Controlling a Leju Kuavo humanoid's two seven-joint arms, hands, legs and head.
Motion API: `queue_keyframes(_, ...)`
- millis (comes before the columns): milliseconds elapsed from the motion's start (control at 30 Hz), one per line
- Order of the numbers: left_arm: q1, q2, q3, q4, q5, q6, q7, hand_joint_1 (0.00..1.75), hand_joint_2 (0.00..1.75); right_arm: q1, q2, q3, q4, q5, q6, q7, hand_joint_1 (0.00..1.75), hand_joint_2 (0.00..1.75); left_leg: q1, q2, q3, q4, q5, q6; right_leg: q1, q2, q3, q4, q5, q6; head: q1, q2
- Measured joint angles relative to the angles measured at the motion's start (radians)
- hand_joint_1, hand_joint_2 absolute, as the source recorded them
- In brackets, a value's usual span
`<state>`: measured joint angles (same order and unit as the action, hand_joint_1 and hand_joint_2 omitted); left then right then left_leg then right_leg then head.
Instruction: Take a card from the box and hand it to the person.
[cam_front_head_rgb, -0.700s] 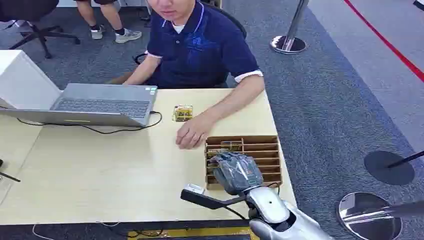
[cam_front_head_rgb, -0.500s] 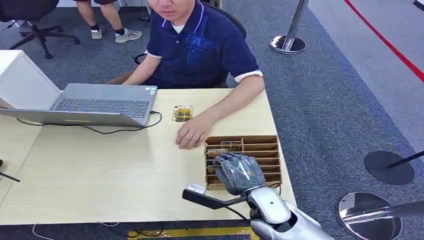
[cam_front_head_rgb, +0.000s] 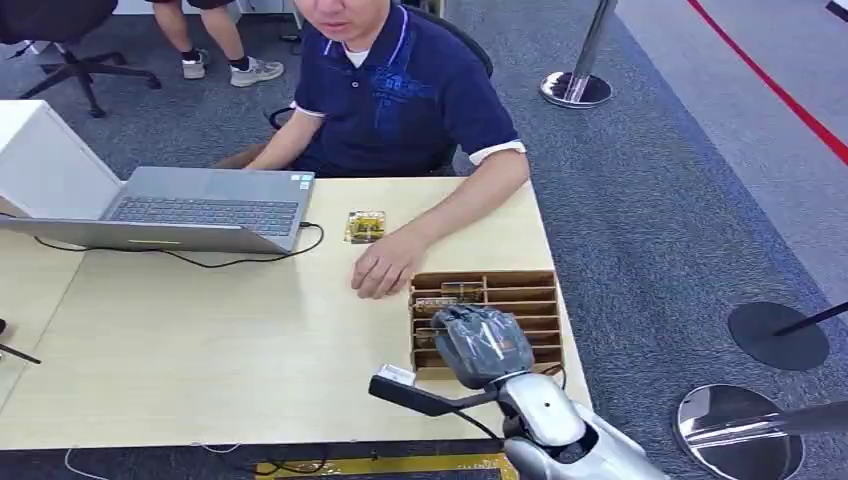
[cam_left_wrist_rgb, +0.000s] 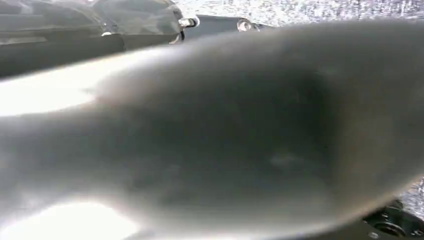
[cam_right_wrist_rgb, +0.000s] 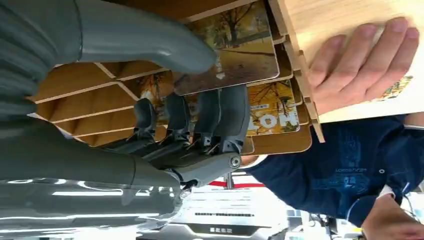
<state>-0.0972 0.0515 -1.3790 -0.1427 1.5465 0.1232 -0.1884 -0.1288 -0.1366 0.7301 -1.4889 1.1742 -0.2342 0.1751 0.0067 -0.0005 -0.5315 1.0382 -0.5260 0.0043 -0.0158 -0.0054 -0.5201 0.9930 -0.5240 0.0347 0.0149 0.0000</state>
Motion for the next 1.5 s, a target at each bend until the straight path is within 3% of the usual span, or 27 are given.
queue_keyframes(167,0.000,0.000,0.000,0.000,0.000,0.000,0.000,0.00,0.00,0.002,0.000,-0.007,0.000,0.000,0.000,0.000,0.89,1.75,0.000,0.000,0.000,0.000,0.000,0.000,0.000,0.000,0.000,0.000,0.000,0.000,0.000,0.000)
queue_keyframes(233,0.000,0.000,0.000,0.000,0.000,0.000,-0.002,0.00,0.00,0.004,0.000,-0.007,0.000,0.002,0.003,0.000,0.96,1.75,0.000,0.000,0.000,0.000,0.000,0.000,0.000,0.000,0.000,0.000,0.000,0.000,0.000,0.000)
queue_keyframes(733,0.000,0.002,0.000,0.000,0.000,-0.001,-0.006,0.00,0.00,0.014,0.000,-0.007,0.000,0.014,0.027,0.002,0.99,1.75,0.000,0.000,0.001,0.000,0.001,-0.001,0.000,0.000,0.000,0.000,0.000,0.000,0.000,0.000)
queue_keyframes(800,0.000,0.002,0.000,0.000,0.000,-0.001,-0.010,0.00,0.00,0.017,0.000,-0.008,-0.003,0.014,0.028,0.003,1.03,1.75,0.000,0.000,0.000,0.000,0.001,-0.001,0.000,0.000,0.000,0.000,0.000,0.000,0.000,0.000)
queue_keyframes(867,0.000,0.002,0.000,0.000,0.000,-0.001,-0.011,0.00,0.00,0.018,0.000,-0.008,-0.006,0.014,0.029,0.003,1.19,1.75,0.000,0.000,0.001,0.000,0.001,-0.001,0.000,0.000,0.000,0.000,0.000,0.000,0.000,0.000)
queue_keyframes(1133,0.000,0.002,0.000,0.000,0.000,-0.001,-0.011,0.00,0.00,0.019,0.000,-0.008,-0.012,0.016,0.029,0.003,1.24,1.75,0.000,0.000,0.001,0.000,0.001,-0.001,0.000,0.000,0.000,0.000,0.000,0.000,0.000,0.000)
queue_keyframes(1300,0.000,0.002,0.000,0.000,0.000,-0.001,-0.011,0.00,0.00,0.019,0.000,-0.008,-0.016,0.016,0.029,0.003,1.54,1.75,0.000,0.000,0.001,0.000,0.001,-0.001,0.000,0.000,0.001,0.000,0.001,-0.001,0.000,0.000)
queue_keyframes(1500,0.000,0.002,0.000,0.000,0.000,-0.002,-0.012,0.00,0.00,0.021,0.003,-0.008,-0.016,0.016,0.032,0.003,1.59,1.75,0.000,0.000,0.001,0.000,0.001,-0.001,0.000,0.000,0.001,0.000,0.001,-0.001,0.000,0.000)
